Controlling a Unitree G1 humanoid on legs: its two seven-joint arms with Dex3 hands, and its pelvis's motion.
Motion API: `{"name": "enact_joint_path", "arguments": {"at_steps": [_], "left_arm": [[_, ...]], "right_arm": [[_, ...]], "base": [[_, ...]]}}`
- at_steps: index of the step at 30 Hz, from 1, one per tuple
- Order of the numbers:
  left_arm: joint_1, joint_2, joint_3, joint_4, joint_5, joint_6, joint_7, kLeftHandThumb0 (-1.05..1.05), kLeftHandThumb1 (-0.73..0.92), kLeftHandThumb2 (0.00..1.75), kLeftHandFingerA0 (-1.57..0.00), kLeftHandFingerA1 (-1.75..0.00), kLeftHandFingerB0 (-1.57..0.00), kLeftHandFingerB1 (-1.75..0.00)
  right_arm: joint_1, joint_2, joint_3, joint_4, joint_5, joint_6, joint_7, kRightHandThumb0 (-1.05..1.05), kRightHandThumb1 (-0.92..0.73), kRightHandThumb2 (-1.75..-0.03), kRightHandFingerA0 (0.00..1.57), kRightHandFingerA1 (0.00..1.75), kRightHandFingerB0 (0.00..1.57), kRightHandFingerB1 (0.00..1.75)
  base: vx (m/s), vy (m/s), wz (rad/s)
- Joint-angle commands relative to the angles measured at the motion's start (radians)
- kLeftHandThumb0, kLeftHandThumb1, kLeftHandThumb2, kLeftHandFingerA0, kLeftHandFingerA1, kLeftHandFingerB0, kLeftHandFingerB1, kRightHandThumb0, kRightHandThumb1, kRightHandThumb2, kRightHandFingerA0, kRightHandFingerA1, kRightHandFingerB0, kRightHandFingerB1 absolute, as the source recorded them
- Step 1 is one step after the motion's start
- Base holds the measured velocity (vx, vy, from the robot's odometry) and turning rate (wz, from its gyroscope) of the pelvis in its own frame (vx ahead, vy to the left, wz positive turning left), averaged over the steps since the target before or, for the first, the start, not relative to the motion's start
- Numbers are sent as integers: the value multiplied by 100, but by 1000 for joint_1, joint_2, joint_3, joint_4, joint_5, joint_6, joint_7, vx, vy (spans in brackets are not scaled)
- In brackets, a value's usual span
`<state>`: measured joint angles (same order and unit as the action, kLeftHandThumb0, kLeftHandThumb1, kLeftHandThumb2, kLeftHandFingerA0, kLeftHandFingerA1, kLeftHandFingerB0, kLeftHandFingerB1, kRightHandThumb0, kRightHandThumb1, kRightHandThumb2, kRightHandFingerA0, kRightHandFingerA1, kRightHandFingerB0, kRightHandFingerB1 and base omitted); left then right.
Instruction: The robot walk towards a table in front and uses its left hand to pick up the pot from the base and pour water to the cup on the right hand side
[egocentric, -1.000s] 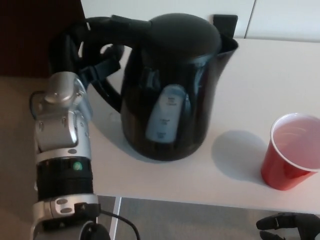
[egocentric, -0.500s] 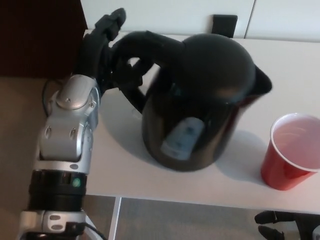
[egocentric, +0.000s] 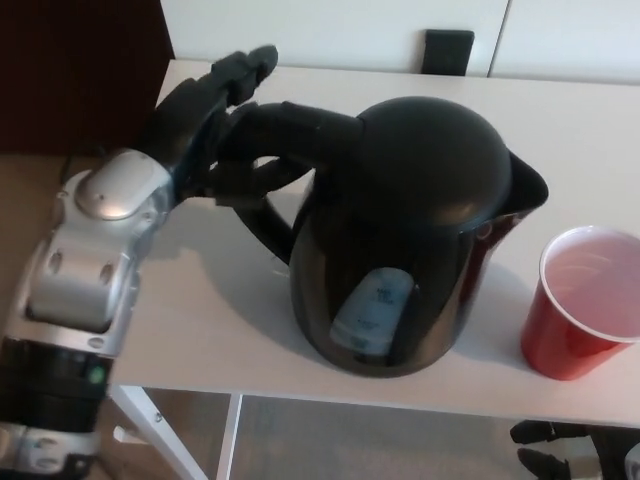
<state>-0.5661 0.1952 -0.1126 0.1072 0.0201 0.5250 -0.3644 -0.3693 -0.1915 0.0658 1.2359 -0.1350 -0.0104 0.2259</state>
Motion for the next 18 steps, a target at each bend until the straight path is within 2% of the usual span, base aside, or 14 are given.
{"name": "enact_joint_path", "arguments": {"at_steps": [1,4,7,8,15,16,17,18], "left_arm": [[12,108,-64,26,11,-27,-136,-75,43,55,0,0,0,0],[43,192,-72,77,8,-70,-185,-77,43,55,0,0,0,0],[48,212,-63,95,-12,-97,-205,-71,43,53,0,0,0,0],[54,227,-54,97,-20,-95,-217,-68,39,73,0,0,0,0],[109,291,-30,67,-22,-138,-249,-65,38,69,0,0,0,0],[125,304,-23,51,-27,-139,-261,-64,38,69,0,0,0,0],[131,311,-19,46,-31,-137,-269,-64,38,69,0,0,0,0],[137,315,-16,41,-32,-134,-272,-67,40,72,0,0,0,0]], "right_arm": [[-7,-12,-7,-3,1,3,4,-57,-30,-95,77,84,59,75],[-11,-16,-13,-6,7,2,18,-58,-31,-96,74,83,55,74],[-14,-24,-16,-7,6,-6,24,-58,-30,-96,73,83,55,74],[-17,-25,-21,-5,9,-4,25,-53,-29,-96,72,83,58,75],[-23,-24,-26,5,7,0,32,-56,-33,-92,67,80,60,76],[-21,-21,-22,6,2,-5,34,-56,-40,-82,68,80,60,74],[-21,-20,-17,5,-2,-9,35,-56,-40,-82,68,80,60,74],[-20,-20,-18,5,-1,-9,36,-57,-33,-93,67,81,59,77]], "base": [[0,0,0],[0,0,0],[0,0,0],[0,0,0],[0,0,0],[0,0,0],[0,0,0],[0,0,0]]}}
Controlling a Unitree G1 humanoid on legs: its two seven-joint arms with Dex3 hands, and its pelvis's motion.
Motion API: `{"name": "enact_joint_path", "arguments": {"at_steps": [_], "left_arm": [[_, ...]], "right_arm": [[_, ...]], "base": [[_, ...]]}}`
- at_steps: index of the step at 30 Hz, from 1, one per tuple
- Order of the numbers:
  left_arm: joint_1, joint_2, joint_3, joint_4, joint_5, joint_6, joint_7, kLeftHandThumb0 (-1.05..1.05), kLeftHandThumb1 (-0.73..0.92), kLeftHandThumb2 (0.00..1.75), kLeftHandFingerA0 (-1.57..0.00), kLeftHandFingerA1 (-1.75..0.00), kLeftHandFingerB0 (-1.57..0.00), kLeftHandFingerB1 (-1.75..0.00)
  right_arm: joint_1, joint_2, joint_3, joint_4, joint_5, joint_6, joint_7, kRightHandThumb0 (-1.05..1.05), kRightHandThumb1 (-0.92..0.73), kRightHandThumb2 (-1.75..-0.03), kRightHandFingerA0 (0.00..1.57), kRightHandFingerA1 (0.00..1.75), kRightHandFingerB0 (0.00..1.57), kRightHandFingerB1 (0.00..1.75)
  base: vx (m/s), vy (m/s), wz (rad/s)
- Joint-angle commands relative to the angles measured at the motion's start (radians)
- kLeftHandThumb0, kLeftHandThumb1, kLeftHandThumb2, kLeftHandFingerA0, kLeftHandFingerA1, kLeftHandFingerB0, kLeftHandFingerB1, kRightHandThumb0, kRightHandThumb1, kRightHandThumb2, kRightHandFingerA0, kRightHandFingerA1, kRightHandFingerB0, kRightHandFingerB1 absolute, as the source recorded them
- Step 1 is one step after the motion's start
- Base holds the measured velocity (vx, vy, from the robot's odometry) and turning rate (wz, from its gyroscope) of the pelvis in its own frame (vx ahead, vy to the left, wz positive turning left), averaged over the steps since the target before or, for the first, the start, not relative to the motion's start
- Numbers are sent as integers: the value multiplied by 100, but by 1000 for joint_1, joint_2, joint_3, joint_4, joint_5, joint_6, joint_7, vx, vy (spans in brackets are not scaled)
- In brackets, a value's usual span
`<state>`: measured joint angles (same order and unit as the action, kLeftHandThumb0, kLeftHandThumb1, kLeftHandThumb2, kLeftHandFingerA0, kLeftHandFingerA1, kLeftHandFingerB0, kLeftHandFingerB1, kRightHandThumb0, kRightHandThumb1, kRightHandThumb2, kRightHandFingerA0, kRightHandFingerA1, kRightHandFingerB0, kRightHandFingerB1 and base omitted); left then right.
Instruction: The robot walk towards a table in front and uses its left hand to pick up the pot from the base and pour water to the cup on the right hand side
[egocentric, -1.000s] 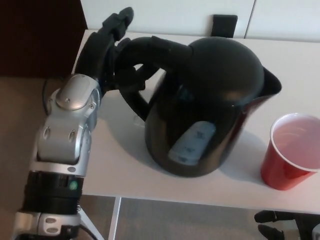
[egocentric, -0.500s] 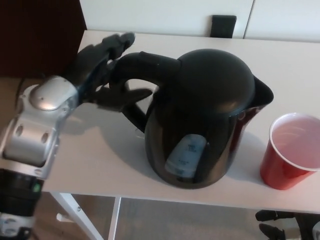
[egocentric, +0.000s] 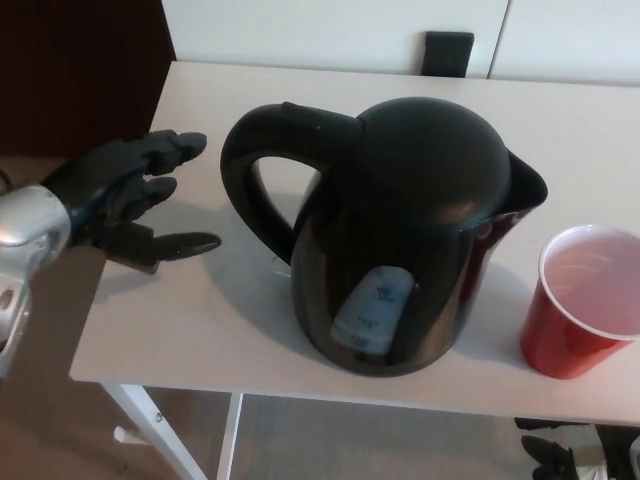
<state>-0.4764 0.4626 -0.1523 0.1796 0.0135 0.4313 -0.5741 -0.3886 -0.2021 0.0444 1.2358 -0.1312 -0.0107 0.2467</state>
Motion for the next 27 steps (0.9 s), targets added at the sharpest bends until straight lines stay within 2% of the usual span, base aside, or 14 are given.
{"name": "enact_joint_path", "arguments": {"at_steps": [1,2,3,7,8,9,12,15,16,20,21,22,23,27], "left_arm": [[53,52,26,-37,-26,-39,-66,-67,40,72,0,0,0,0],[61,62,32,-50,-28,-30,-72,-62,40,68,0,0,0,0],[80,74,54,-79,-41,-6,-75,-59,41,67,0,0,0,0],[167,112,190,-160,-140,59,-109,-66,41,69,0,0,0,0],[190,122,240,-169,-163,65,-114,-69,41,70,0,0,0,0],[207,133,285,-172,-182,66,-117,-69,41,70,0,0,0,0],[226,137,341,-168,-203,63,-125,-69,40,70,0,0,0,0],[336,174,542,-60,-258,-38,-146,-69,38,69,0,0,0,0],[369,156,578,-42,-259,-55,-124,-63,47,54,0,0,0,0],[382,145,599,-32,-259,-70,-123,-63,47,54,0,0,0,0],[468,84,643,24,-234,-138,-38,-64,42,74,0,-16,0,-6],[533,38,676,65,-216,-188,26,-64,42,74,0,-16,0,-6],[618,-25,714,127,-191,-256,107,-58,45,78,0,-22,0,-14],[649,-54,723,165,-182,-300,135,-58,45,78,0,-22,0,-14]], "right_arm": [[1,-10,2,6,-3,-9,17,-57,-33,-93,67,81,59,77],[1,-8,-5,6,4,-6,15,-56,-36,-82,71,83,60,77],[5,-9,-3,4,2,-11,13,-57,-31,-96,73,84,58,76],[18,-12,5,4,-8,-8,4,-57,-31,-95,72,83,57,75],[18,-12,11,8,-15,-9,0,-58,-39,-80,73,80,60,73],[15,-10,18,12,-22,-9,-5,-58,-39,-80,73,80,60,73],[11,-9,18,18,-20,-4,-9,-58,-38,-79,74,80,62,73],[27,-19,20,28,-23,-13,-2,-56,-38,-81,74,80,62,75],[38,-21,12,30,-15,-17,-7,-55,-28,-95,76,84,60,77],[42,-21,6,31,-14,-19,-10,-55,-28,-95,76,84,60,77],[70,-23,-3,35,-7,-25,-16,-56,-29,-94,72,82,63,77],[90,-24,-10,39,-2,-29,-21,-56,-29,-94,72,82,63,77],[124,-24,-26,45,11,-35,-29,-54,-32,-83,72,81,66,76],[145,-20,-44,48,17,-40,-34,-54,-32,-83,72,81,66,76]], "base": [[0,0,0],[0,0,0],[0,0,0],[0,0,0],[0,0,0],[0,0,0],[0,0,0],[0,0,0],[0,0,0],[0,0,0],[0,0,6],[0,0,0],[0,0,0],[0,0,0]]}}
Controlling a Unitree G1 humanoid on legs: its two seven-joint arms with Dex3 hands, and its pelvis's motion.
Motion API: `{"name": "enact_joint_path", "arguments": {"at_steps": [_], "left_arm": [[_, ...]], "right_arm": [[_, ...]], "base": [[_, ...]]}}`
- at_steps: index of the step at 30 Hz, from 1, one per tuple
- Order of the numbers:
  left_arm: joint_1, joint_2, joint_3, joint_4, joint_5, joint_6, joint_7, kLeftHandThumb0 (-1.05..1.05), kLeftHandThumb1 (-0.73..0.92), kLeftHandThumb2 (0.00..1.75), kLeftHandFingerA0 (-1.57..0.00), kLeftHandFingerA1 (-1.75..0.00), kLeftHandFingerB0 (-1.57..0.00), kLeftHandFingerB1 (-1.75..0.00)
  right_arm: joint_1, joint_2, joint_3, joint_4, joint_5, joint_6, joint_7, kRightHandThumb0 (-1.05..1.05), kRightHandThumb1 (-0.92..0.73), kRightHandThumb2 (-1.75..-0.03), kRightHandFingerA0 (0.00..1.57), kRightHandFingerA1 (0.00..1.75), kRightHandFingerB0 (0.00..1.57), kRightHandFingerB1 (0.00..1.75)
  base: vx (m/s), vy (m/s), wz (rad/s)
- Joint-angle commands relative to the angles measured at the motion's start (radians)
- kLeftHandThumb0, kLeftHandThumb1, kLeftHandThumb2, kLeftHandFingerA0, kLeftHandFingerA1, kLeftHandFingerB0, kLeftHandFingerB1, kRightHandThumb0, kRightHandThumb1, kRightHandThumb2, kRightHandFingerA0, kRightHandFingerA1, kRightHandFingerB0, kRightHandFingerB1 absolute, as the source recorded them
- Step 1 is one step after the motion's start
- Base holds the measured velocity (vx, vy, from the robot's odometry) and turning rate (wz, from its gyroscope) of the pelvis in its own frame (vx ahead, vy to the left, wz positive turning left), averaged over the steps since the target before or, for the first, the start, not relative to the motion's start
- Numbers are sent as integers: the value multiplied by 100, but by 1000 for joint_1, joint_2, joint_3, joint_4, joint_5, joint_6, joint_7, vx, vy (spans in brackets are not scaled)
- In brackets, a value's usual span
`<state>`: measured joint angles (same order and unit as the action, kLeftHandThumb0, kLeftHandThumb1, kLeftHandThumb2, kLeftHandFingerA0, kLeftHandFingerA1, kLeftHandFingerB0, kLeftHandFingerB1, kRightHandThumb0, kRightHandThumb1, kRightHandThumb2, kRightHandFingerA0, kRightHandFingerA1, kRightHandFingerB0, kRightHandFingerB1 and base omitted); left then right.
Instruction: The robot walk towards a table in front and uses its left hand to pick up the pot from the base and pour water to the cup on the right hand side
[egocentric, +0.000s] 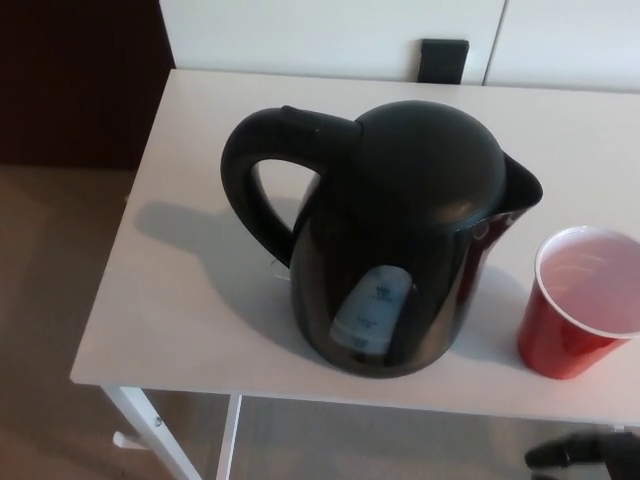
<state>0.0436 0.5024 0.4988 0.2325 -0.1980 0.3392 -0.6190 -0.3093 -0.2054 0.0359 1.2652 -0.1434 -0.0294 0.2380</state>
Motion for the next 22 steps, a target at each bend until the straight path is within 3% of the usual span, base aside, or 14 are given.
{"name": "enact_joint_path", "arguments": {"at_steps": [1,8,9,11,12,13,14,15,16,18,19,20,21,22], "left_arm": [[225,-173,34,258,90,-260,285,-61,61,90,0,-25,0,-23],[324,-200,-96,666,191,-478,352,-61,65,93,0,-25,0,-25],[324,-194,-126,709,212,-487,367,-66,67,94,-3,-26,-2,-24],[326,-185,-172,752,245,-523,393,-61,66,95,-1,-32,-1,-30],[326,-182,-186,759,255,-541,396,-30,63,111,0,-47,0,-46],[323,-175,-206,776,263,-569,400,-30,63,111,0,-47,0,-46],[325,-174,-211,784,259,-582,405,-50,76,63,-21,-31,-17,-29],[325,-173,-217,793,256,-592,408,-50,76,63,-21,-31,-17,-29],[326,-173,-233,801,261,-569,410,-60,60,79,-18,-40,-8,-35],[330,-174,-249,818,261,-574,416,-51,68,62,-21,-31,-12,-27],[342,-173,-262,816,265,-588,413,-47,61,59,-10,-28,-9,-25],[354,-170,-276,810,269,-600,408,-47,61,59,-10,-28,-9,-25],[361,-171,-296,810,284,-610,435,-25,51,97,-1,-47,0,-46],[361,-171,-296,810,284,-610,435,-25,51,97,-1,-47,0,-46]], "right_arm": [[153,-30,-55,28,40,-43,-30,-54,-31,-95,67,81,61,77],[322,-28,-169,51,121,-47,-3,-47,-21,-93,71,85,72,83],[341,-36,-163,51,109,-59,4,-53,-32,-79,74,82,71,75],[366,-46,-167,50,104,-69,23,-55,-34,-79,71,80,67,72],[367,-46,-197,51,133,-43,44,-63,-30,-89,66,82,48,70],[367,-43,-242,51,176,-5,74,-63,-30,-89,66,82,48,70],[370,-44,-244,50,174,-4,81,-70,-44,-58,59,78,52,69],[372,-45,-248,48,171,-4,84,-70,-44,-58,59,78,52,69],[394,-46,-257,42,177,-40,113,-61,-39,-59,39,79,32,65],[415,-47,-254,35,161,-71,109,-61,-33,-57,45,80,33,64],[427,-48,-240,34,137,-90,84,-41,-16,-74,54,81,31,63],[436,-48,-226,34,116,-106,61,-41,-16,-74,54,81,31,63],[439,-52,-205,39,87,-122,38,-36,-14,-74,47,77,31,63],[439,-52,-205,39,87,-122,38,-36,-14,-74,47,77,31,63]], "base": [[0,0,0],[0,0,0],[0,0,0],[0,0,0],[0,0,0],[0,0,0],[0,0,0],[0,0,0],[0,0,0],[0,0,0],[0,0,0],[0,0,0],[0,0,0],[0,0,0]]}}
